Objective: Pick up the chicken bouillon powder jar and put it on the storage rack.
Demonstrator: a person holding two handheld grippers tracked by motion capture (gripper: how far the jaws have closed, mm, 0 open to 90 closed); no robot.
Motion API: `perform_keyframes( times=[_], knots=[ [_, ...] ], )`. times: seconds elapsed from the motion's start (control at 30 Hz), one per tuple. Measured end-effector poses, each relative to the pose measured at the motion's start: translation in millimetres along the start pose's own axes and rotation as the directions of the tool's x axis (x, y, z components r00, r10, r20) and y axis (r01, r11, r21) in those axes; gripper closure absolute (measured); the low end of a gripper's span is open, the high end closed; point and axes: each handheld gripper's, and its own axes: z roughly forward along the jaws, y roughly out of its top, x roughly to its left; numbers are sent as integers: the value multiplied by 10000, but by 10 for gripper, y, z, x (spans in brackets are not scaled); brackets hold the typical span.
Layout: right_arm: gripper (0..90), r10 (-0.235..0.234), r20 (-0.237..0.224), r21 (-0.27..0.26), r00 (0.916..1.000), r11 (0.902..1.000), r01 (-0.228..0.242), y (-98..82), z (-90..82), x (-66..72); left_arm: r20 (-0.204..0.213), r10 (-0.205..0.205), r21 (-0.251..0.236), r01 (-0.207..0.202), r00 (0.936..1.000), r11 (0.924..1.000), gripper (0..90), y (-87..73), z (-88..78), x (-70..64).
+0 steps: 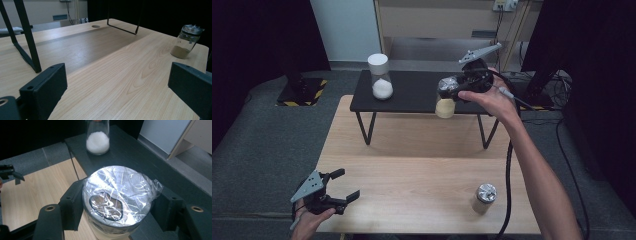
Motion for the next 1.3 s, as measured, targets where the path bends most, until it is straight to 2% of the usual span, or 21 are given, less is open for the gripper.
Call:
perform_keyframes(
  times=[0.4,0.77,1.03,1.3],
  knots=[
    [351,429,309,233,9986,9988,-437,202,137,-90,15,19,-6,-19,10000,10000,13,0,-5,7],
    [351,926,834,270,9922,9951,-951,349,326,-161,19,14,-40,-14,10000,10000,13,-5,-11,14],
    [351,1146,1086,463,9875,9917,-1201,393,530,-208,43,25,-49,-25,10000,10000,13,-6,-10,15],
    [351,1246,1342,558,9831,9895,-1330,435,643,-246,60,15,-54,-15,10000,10000,13,-8,-10,20]
  ],
)
